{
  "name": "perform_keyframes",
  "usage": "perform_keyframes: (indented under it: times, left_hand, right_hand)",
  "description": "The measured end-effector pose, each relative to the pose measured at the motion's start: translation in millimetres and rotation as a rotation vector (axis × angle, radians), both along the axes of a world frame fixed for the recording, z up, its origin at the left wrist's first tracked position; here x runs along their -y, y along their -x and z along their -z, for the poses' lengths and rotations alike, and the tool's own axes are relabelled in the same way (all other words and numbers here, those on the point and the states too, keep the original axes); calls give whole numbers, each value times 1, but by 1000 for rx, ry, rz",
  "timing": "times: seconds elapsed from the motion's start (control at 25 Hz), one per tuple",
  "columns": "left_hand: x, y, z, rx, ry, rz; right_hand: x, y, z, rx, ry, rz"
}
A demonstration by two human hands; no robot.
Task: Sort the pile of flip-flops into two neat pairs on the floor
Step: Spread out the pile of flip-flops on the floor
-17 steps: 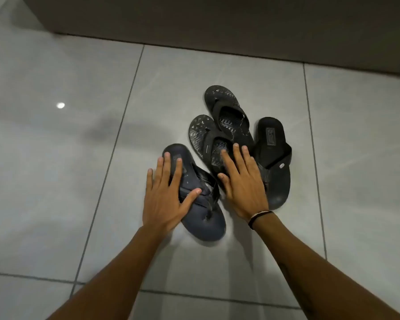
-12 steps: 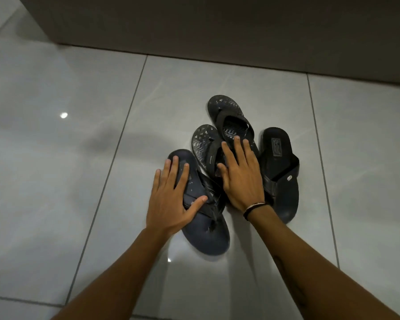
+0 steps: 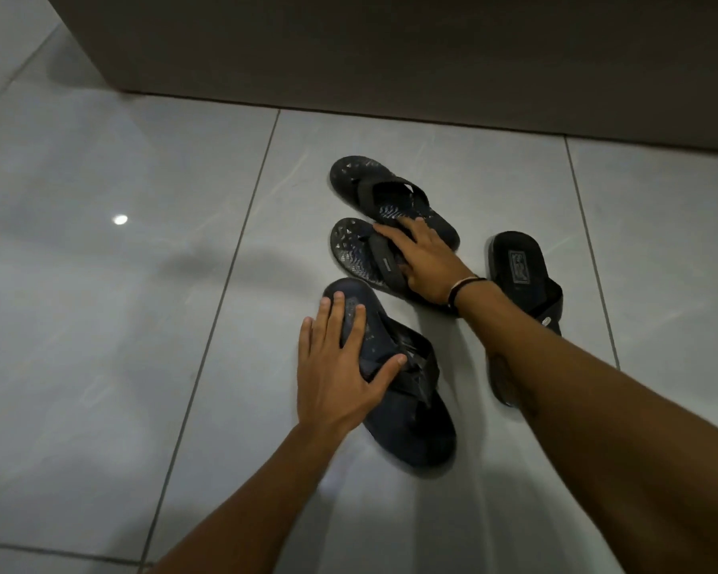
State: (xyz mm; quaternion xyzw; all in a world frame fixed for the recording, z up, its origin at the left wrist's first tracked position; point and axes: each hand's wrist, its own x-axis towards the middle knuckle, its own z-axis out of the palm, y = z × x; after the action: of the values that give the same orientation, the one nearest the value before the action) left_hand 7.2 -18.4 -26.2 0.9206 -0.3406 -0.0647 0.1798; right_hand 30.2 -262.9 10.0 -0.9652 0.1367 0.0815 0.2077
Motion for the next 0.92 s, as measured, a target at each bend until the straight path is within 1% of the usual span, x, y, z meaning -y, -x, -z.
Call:
perform_keyframes:
  times: [0.08, 0.16, 0.24, 0.32, 0.4, 0.44, 0.48, 0.56, 0.64, 0.68, 0.76, 0.84, 0.92]
  left_hand:
    - [-4, -9, -2, -24, 116, -59]
    - [-2, -41, -7, 23, 226, -128]
    - [5, -91, -17, 95, 236, -172]
    - [14, -141, -30, 124, 208, -112]
    - [25, -173, -40, 107, 142, 72]
    - [32, -181, -43, 77, 87, 161]
    - [38, -185, -46, 38, 26, 228]
    - [51, -186, -49, -60, -95, 295]
    - [54, -182, -49, -138, -193, 311]
    - [53, -179, -48, -145, -221, 310]
    - [50, -175, -46, -120, -248, 291]
    - [54, -173, -47, -102, -266, 269]
    - [55, -173, -45, -85, -275, 229]
  right_hand:
    - [9, -11, -3, -34, 58, -132]
    - [8, -18, -6, -76, 95, -217]
    - [0, -20, -13, -122, 102, -274]
    - [-8, -21, -26, -146, 150, -354]
    - [-16, -18, -36, -122, 233, -427]
    - [-22, -13, -39, -74, 270, -427]
    - [-28, -6, -38, 15, 294, -386]
    - [-41, 12, -37, 262, 307, -204]
    - [-58, 33, -32, 463, 232, -51]
    - [-69, 45, -28, 512, 176, -35]
    - [-94, 72, -17, 529, 116, -88]
    - [-113, 92, -1, 448, 123, -181]
    - [-115, 98, 14, 386, 158, -190]
